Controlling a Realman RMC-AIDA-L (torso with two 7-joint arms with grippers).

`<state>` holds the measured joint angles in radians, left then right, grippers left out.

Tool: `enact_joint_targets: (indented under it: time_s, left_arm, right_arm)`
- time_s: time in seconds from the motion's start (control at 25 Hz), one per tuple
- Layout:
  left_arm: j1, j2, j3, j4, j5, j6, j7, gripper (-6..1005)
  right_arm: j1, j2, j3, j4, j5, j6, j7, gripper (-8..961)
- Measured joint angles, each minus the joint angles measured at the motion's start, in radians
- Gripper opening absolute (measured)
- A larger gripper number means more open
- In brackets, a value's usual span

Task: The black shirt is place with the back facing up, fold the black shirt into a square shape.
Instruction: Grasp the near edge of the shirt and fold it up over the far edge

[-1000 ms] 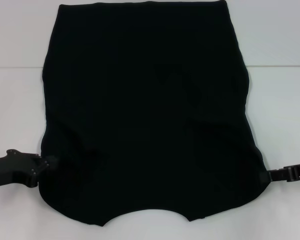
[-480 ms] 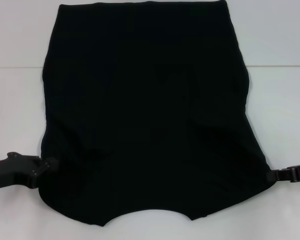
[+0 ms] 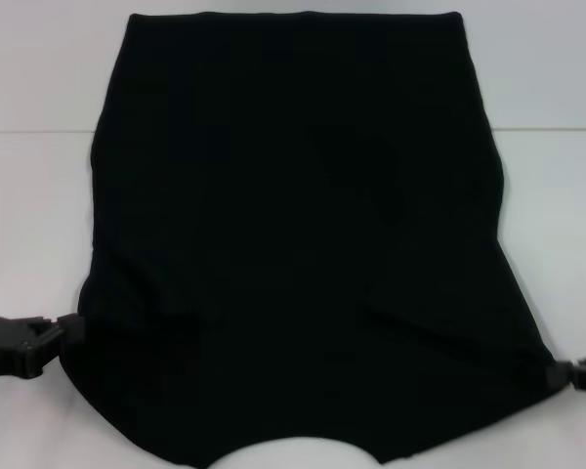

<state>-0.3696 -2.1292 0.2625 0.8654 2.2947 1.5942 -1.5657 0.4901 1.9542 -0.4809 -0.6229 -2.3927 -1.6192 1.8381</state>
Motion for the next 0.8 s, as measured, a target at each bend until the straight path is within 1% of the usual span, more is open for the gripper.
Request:
enact_joint_targets:
  time_s: [0.16,0.28,0.56,0.68,0.8]
  left_arm:
    - [0.021,0.003,-0.054,0.006,0.007,0.077,-0.004,23]
    - [0.043,0.004,-0.069,0.018,0.011,0.13,-0.01,23]
    - [0.091,0.005,-0.074,0.045,0.037,0.234,-0.015,24]
    - [0.102,0.003,-0.076,0.058,0.057,0.275,-0.029,24]
    - [0.107,0.001,-0.082,0.073,0.066,0.304,-0.047,24]
  right_arm:
    - [-0.054,-0.004,0.051,-0.007,-0.001,-0.077,-0.086,64]
    - [-0.096,-0.011,0.076,-0.004,-0.002,-0.128,-0.133,64]
    - [-0.174,-0.015,0.072,-0.006,-0.011,-0.213,-0.188,64]
    - [-0.204,-0.015,0.071,-0.004,-0.012,-0.235,-0.2,64]
    - [-0.219,-0.015,0.073,-0.003,-0.013,-0.242,-0.204,64]
